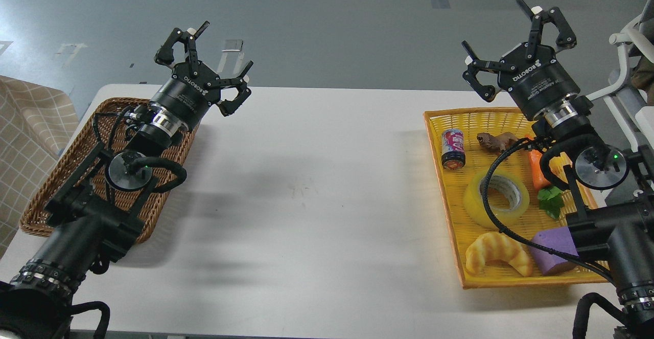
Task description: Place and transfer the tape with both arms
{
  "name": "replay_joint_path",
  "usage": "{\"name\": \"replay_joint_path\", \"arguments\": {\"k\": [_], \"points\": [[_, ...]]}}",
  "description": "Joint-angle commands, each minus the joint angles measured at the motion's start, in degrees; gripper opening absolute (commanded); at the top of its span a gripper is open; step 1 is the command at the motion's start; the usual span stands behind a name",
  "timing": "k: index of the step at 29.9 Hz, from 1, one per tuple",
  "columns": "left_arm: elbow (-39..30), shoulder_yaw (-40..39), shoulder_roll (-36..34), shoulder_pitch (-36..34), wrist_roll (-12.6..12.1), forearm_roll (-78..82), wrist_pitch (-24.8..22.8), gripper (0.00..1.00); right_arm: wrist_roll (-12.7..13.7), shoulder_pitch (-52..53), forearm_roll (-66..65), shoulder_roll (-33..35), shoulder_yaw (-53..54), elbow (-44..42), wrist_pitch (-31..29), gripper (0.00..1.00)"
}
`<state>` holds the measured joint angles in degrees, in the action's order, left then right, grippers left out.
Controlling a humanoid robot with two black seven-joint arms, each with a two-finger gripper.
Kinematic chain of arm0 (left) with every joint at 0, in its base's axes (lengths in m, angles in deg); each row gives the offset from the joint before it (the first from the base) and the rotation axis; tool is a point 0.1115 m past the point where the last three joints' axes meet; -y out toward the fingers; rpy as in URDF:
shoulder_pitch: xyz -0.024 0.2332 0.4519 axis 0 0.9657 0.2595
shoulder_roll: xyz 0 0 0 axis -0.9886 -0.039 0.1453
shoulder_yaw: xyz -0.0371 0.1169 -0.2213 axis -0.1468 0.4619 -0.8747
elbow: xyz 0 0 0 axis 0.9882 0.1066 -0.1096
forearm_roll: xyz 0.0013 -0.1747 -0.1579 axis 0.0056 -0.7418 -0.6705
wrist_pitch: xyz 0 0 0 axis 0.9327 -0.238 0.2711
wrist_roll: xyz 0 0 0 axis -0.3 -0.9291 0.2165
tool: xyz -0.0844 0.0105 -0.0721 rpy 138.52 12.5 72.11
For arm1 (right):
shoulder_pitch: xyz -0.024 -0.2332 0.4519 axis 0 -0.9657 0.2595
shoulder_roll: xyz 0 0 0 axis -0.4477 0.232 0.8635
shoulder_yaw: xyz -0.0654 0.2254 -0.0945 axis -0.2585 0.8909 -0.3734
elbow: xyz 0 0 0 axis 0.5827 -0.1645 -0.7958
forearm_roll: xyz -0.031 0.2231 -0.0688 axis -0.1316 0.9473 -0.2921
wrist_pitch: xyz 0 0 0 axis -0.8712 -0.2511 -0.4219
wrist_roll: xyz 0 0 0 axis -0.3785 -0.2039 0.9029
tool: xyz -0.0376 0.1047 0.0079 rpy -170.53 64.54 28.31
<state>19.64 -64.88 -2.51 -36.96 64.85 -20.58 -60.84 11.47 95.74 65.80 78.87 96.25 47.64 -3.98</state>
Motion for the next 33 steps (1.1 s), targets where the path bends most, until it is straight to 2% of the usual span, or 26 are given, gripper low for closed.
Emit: {"name": "replay_joint_path", "arguments": {"k": [1, 9, 17, 22, 28, 33], "points": [[0.1, 0.0, 0.1, 0.0, 0.2, 0.9, 0.0, 0.99, -0.1, -0.1, 0.1, -0.1, 0.2, -0.5, 0.0, 1.00], [0.7, -0.2, 0.0, -0.5, 1.3, 0.9, 0.0, 0.99, -0.2, 0.1, 0.1, 0.1, 0.3, -0.1, 0.0, 1.00], [0.7, 0.4, 0.0, -0.2, 1.1, 0.9, 0.0, 0.99, -0.2, 0.1, -0.4, 0.7, 0.3, 2.2, 0.0, 1.00], [0.7, 0.4, 0.1, -0.3, 1.2, 0.9, 0.0, 0.99, -0.2, 0.3, -2.5, 3.5, -0.4, 2.3, 0.0, 1.00], [0.6, 0.5, 0.1, -0.3, 1.3, 1.0, 0.0, 0.99, -0.2, 0.7, -16.2, 9.3, -0.7, 3.9, 0.0, 1.00], [0.6, 0.6, 0.0, -0.4, 1.3, 1.0, 0.0, 0.99, -0.2, 0.0, -32.5, 15.1, -0.8, 11.2, 0.0, 1.00]]}}
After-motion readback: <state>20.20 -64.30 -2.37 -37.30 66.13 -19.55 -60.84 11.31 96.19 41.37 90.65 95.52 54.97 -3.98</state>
